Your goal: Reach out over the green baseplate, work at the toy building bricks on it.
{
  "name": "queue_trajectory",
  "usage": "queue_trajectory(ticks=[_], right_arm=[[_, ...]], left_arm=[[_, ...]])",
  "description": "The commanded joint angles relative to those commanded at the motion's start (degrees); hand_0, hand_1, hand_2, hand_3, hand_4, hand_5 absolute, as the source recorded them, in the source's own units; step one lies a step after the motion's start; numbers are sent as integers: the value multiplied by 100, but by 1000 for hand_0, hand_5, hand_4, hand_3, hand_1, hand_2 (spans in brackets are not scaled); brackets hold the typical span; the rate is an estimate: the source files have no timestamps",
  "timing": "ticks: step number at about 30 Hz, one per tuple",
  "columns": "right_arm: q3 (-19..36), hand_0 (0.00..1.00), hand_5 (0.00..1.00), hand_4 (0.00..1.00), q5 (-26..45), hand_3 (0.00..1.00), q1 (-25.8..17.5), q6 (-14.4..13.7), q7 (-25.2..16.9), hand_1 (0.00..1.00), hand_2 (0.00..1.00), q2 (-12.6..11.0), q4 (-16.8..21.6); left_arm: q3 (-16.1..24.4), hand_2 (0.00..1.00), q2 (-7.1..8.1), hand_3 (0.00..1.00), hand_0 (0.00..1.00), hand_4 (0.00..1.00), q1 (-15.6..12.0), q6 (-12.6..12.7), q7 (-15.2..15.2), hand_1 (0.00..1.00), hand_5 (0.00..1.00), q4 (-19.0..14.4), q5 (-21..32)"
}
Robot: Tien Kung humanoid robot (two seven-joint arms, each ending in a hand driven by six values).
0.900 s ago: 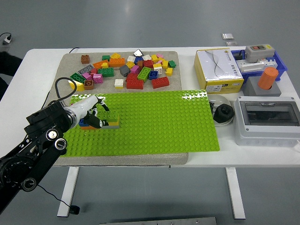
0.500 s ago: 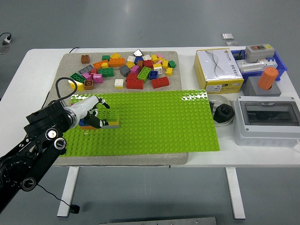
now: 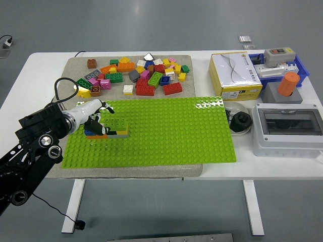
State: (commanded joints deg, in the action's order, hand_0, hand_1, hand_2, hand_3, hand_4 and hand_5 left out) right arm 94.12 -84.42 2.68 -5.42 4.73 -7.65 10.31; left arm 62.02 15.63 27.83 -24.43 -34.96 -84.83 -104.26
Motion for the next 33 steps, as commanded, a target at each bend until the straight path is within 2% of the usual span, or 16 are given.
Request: queue_trajectory(ticks=[3,6,13,33], right_arm=[[13,630,945,685,-18,698,-11,2,5,358,539,1,0],[42,630,945,685,-64,698,-10,7,19,358,539,6,0],[101,630,944,685,-140,698,-19,20,49,359,545,23,0],[21,631,940,684,-48,697,24,7,34,360,545,14,0]], left_arm=[[92,90,185,726,150,681,-101,-94,-19,2,2,-336,33],[84,90,280,726,150,681,-174,-148,-40,2,2,-582,47],[-43,90,306,700,150,685,-283,-181,-62,2,2,-784,70],[-200,90,153,688,150,684,-289,-67,36,2,2,-256,64]])
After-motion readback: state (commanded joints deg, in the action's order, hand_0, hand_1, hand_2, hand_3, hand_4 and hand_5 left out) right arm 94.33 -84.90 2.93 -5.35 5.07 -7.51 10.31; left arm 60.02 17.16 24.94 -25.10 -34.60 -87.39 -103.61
